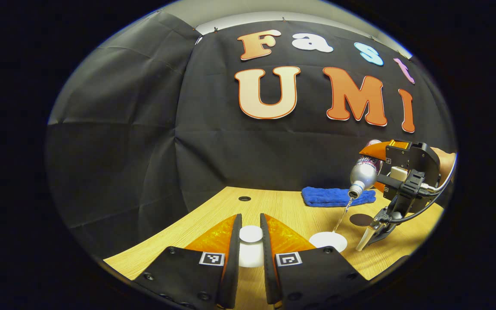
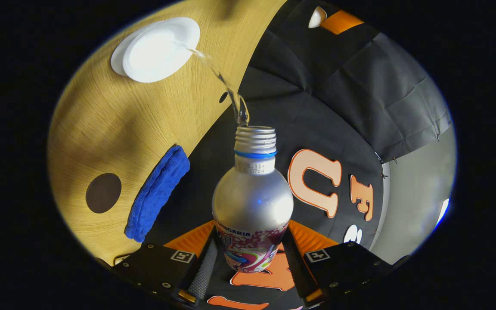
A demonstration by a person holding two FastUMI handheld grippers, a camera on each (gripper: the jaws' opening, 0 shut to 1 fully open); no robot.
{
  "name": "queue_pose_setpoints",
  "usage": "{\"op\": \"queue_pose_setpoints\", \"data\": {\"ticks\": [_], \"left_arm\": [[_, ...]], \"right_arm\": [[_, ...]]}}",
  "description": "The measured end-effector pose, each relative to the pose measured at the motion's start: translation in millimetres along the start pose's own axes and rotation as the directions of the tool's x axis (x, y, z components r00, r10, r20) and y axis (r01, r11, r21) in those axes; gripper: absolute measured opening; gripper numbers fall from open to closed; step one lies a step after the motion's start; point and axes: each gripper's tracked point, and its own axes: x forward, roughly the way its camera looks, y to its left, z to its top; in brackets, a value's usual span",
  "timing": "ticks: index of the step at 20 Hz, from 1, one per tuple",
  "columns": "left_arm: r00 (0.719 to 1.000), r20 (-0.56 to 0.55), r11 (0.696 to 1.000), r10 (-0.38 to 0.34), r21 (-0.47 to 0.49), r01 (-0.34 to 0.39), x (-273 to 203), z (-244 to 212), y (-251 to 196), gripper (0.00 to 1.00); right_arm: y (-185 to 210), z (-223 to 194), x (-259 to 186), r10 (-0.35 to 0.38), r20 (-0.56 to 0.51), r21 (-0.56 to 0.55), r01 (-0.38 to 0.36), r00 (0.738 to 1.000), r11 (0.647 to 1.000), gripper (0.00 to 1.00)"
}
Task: Open the teacup lid with one hand, grasp the water bottle and pour water into the teacup with the other hand; after pouring, place the water bottle on the coaster and then close the teacup lid.
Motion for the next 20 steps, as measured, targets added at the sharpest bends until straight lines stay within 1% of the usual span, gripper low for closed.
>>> {"op": "queue_pose_setpoints", "data": {"ticks": [4, 7, 11, 12, 13, 16, 20], "left_arm": [[1.000, -0.006, 1.000, -0.007, 0.004, 0.007, 0.0, 1.1, -4.5, 0.29], [1.000, -0.006, 0.999, -0.012, 0.032, 0.013, -3.2, 0.2, -6.7, 0.29], [1.000, -0.005, 0.999, -0.021, 0.026, 0.021, -7.2, 1.7, -7.9, 0.29], [1.000, -0.003, 0.999, -0.021, 0.026, 0.021, -7.9, 1.0, -7.4, 0.29], [1.000, -0.003, 0.999, -0.021, 0.024, 0.021, -8.8, 1.0, -7.0, 0.29], [1.000, -0.005, 1.000, -0.018, 0.020, 0.018, -12.3, -0.4, -4.2, 0.29], [1.000, -0.004, 1.000, -0.010, 0.017, 0.010, -14.8, 0.2, -1.5, 0.29]], "right_arm": [[10.7, 12.0, -2.0, 0.015, 0.021, -0.072, -0.013, 1.000, 0.997, 0.78], [24.4, 23.7, -3.9, 0.049, 0.042, -0.083, -0.045, 0.998, 0.996, 0.78], [30.8, 43.4, -5.1, 0.051, 0.073, -0.134, -0.041, 0.996, 0.990, 0.78], [32.4, 45.9, -4.6, 0.051, 0.076, -0.138, -0.040, 0.996, 0.990, 0.75], [32.7, 47.4, -5.1, 0.051, 0.079, -0.143, -0.039, 0.996, 0.989, 0.78], [31.1, 49.4, -5.3, 0.047, 0.084, -0.152, -0.034, 0.995, 0.988, 0.78], [25.6, 58.3, -7.4, 0.017, 0.103, -0.179, 0.002, 0.995, 0.984, 0.78]]}}
